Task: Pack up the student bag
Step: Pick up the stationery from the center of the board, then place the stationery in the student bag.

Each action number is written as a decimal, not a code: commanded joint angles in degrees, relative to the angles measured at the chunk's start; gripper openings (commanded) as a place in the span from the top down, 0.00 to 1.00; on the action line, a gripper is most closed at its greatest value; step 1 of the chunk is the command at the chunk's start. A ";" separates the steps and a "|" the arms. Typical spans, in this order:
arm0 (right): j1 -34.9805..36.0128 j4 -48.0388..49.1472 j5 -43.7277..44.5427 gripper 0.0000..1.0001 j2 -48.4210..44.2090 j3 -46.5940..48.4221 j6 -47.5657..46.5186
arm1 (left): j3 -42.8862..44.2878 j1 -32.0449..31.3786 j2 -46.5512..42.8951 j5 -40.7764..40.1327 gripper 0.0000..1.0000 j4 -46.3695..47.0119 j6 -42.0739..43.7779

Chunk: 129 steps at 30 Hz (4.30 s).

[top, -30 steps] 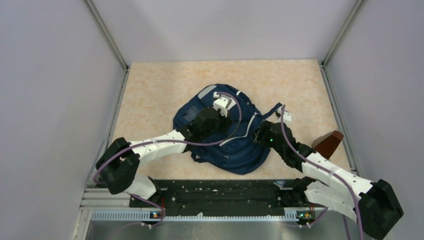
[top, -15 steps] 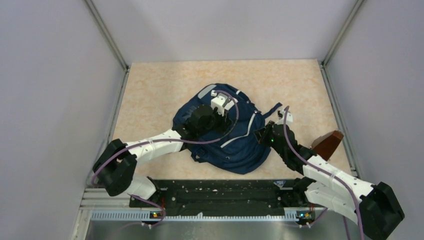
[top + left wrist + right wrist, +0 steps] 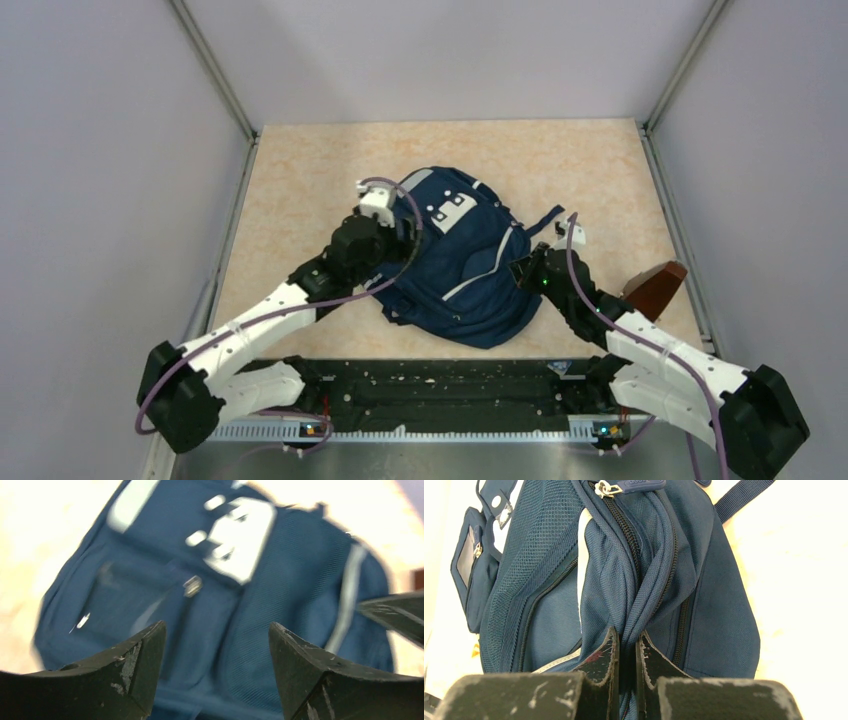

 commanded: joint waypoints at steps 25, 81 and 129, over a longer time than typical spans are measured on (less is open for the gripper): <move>-0.47 3.62 0.45 1.00 -2.15 -1.90 -3.74 | -25.86 17.74 -24.89 -14.16 0.41 -32.29 -45.38; -0.47 -2.82 3.91 1.00 -6.13 -2.04 -6.97 | -17.79 23.92 -38.11 18.48 1.00 -17.72 -11.70; -0.47 -11.20 4.00 0.80 -10.30 1.21 -7.67 | 13.10 -3.89 19.85 18.25 0.29 -0.52 3.10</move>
